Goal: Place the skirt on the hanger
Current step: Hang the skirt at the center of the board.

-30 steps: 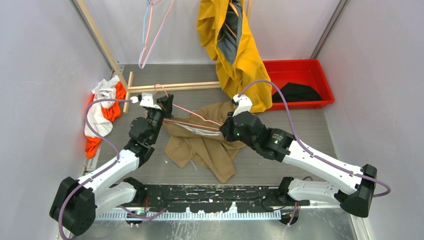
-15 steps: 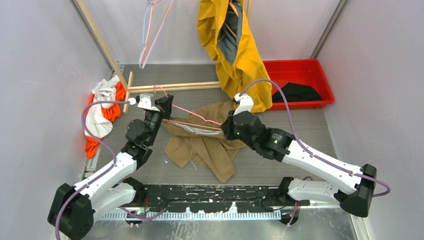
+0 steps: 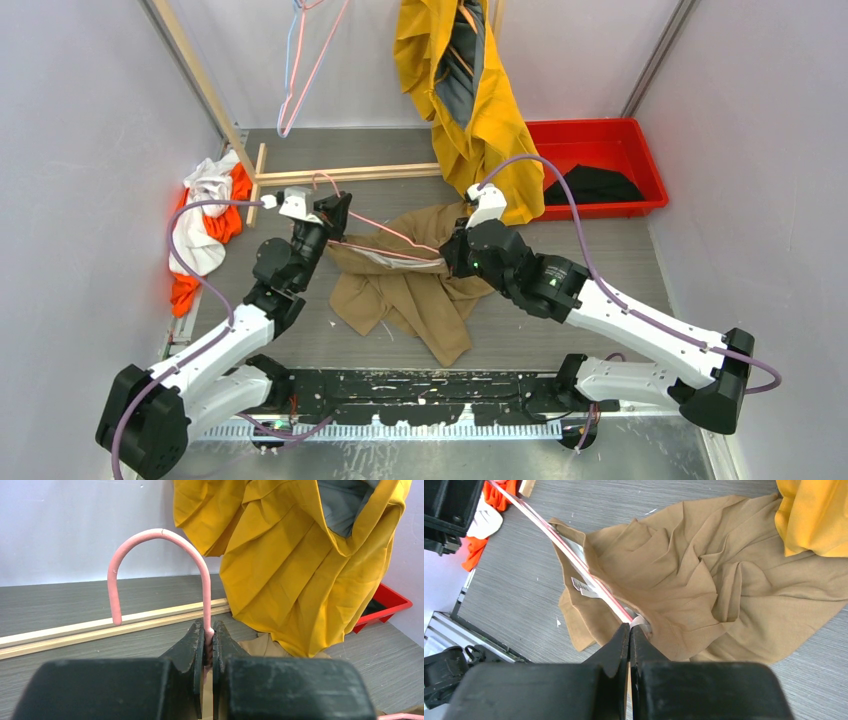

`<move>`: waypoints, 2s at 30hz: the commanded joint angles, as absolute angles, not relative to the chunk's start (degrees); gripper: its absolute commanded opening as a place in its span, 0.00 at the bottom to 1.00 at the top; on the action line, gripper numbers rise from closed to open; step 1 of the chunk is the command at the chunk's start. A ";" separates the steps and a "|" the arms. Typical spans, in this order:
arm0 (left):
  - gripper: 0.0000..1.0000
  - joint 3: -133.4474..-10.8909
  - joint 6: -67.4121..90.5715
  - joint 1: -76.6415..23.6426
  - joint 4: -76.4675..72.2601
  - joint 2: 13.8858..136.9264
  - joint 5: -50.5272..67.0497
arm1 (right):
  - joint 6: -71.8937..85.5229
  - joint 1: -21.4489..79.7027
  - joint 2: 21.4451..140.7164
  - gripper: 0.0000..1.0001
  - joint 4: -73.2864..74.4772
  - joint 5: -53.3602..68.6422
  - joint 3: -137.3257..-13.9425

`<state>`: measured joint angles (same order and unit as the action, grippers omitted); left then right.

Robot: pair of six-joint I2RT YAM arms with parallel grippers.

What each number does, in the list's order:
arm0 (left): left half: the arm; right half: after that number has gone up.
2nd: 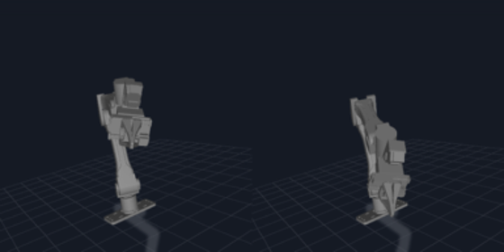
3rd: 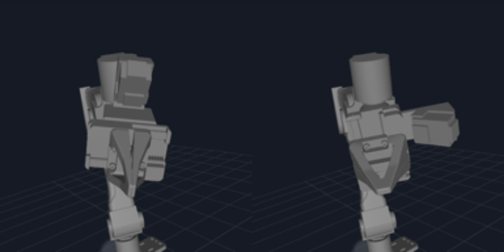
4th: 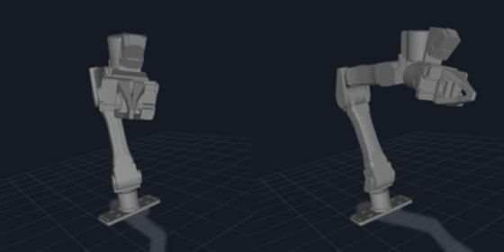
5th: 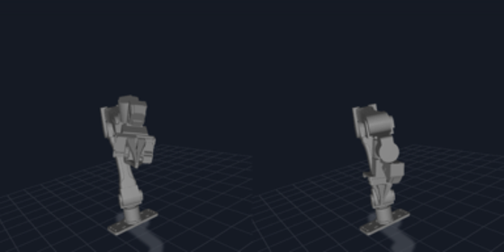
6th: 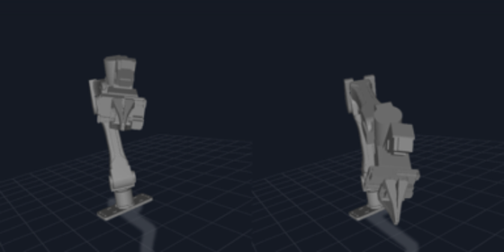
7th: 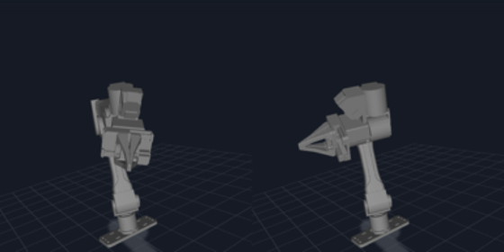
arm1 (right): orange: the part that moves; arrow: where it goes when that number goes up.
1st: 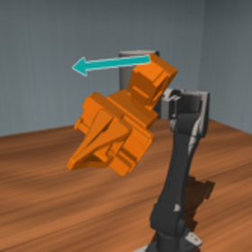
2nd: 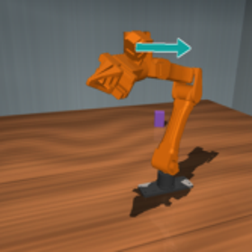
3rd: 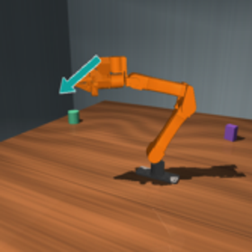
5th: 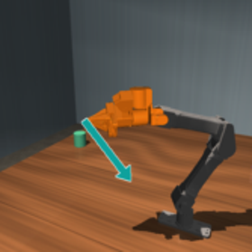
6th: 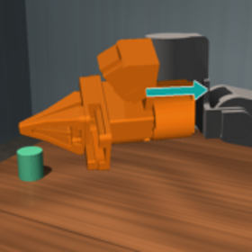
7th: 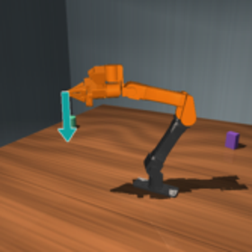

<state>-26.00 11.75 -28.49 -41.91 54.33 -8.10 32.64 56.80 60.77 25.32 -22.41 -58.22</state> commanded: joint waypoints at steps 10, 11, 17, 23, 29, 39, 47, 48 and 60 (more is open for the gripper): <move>0.00 -27.27 13.34 -28.21 -46.46 55.17 -7.70 | 31.72 57.05 63.70 0.06 20.90 -19.89 -62.65; 0.00 -27.41 13.55 -28.26 -46.36 55.15 -7.68 | 31.71 57.04 64.03 0.06 20.82 -19.82 -62.66; 0.00 -28.59 14.75 -28.21 -45.39 54.80 -7.64 | 31.29 57.10 66.53 0.06 19.51 -20.16 -62.72; 0.00 -28.67 15.48 -28.21 -45.34 54.48 -7.13 | 30.67 57.08 68.04 0.06 18.98 -20.19 -63.50; 0.00 -29.30 17.24 -28.04 -44.23 53.68 -6.91 | 29.22 57.14 69.67 0.06 16.23 -18.72 -63.08; 0.00 -31.54 25.69 -27.00 -38.93 52.19 -9.79 | 29.33 57.18 65.09 0.06 13.45 -16.43 -60.11; 0.00 -34.27 33.05 -26.89 -36.38 53.64 -10.58 | 29.36 57.79 63.45 0.06 14.36 -17.24 -60.40; 0.00 -34.43 34.12 -26.91 -36.22 53.81 -10.74 | 29.29 57.87 63.59 0.06 14.54 -17.37 -60.66; 0.00 -35.00 37.43 -26.94 -35.11 53.86 -8.56 | 27.03 57.93 65.34 0.06 14.91 -20.50 -63.60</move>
<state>-31.59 32.47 -26.79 -30.28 54.89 -10.66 28.73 57.43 65.01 17.61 -19.07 -59.92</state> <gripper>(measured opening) 0.047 0.065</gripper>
